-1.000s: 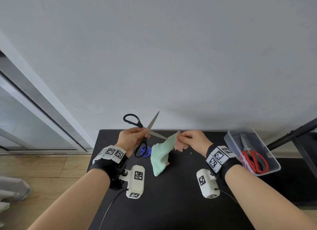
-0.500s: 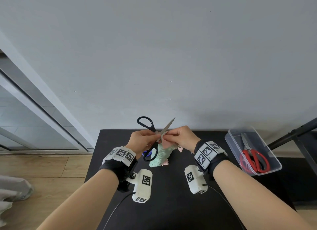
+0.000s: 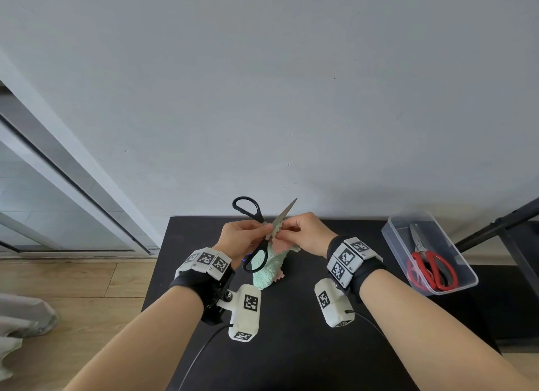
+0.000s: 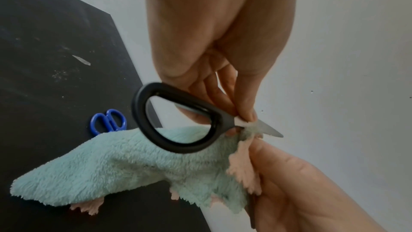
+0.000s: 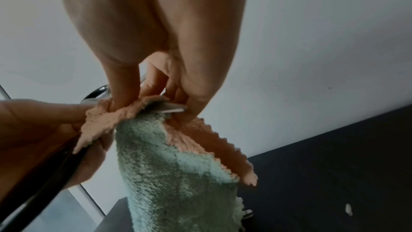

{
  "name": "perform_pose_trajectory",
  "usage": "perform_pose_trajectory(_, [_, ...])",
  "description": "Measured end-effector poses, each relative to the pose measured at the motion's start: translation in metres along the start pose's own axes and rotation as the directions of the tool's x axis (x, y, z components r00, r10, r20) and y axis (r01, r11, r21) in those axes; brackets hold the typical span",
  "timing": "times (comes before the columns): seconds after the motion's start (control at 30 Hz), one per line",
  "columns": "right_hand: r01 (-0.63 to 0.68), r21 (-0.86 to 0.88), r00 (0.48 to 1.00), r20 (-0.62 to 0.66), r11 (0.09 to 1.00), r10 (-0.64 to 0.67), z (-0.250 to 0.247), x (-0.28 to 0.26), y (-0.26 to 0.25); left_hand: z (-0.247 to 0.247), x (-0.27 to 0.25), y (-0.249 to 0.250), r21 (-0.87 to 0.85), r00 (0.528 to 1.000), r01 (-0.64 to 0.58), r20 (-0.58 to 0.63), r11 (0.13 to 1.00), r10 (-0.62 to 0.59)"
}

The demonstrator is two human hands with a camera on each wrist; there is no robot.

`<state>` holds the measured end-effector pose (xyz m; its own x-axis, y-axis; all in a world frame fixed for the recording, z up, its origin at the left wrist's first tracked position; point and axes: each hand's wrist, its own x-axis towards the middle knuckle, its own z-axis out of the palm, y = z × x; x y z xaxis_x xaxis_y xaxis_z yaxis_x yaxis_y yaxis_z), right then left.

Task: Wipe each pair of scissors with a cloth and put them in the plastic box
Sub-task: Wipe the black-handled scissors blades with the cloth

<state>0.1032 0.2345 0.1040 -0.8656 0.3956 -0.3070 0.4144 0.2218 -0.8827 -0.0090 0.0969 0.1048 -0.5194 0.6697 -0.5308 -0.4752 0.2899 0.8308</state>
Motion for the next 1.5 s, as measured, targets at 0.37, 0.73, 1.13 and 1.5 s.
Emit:
perform_pose_trajectory(0.37, [0.007, -0.026, 1.000, -0.027, 1.000, -0.008, -0.012, -0.008, 0.013, 0.003, 0.014, 0.003, 0.022, 0.999, -0.025, -0.038, 0.999, 0.026])
perform_pose_trajectory(0.73, [-0.096, 0.143, 0.981, -0.156, 0.985, 0.119, -0.022, -0.023, 0.046, -0.013, 0.020, -0.007, -0.109, 0.990, 0.015, -0.138, 0.994, -0.030])
perform_pose_trajectory(1.13, [-0.002, 0.710, 0.950, -0.218, 0.704, 0.223, 0.044, -0.002, 0.027, -0.004, 0.011, -0.010, -0.341, 0.997, 0.062, -0.028, 0.938, -0.076])
perform_pose_trajectory(1.5, [0.018, 0.789, 0.931, -0.237, 0.614, 0.277, 0.063, 0.002, 0.020, 0.000, 0.006, -0.017, -0.364, 0.992, 0.031, -0.102, 0.931, -0.073])
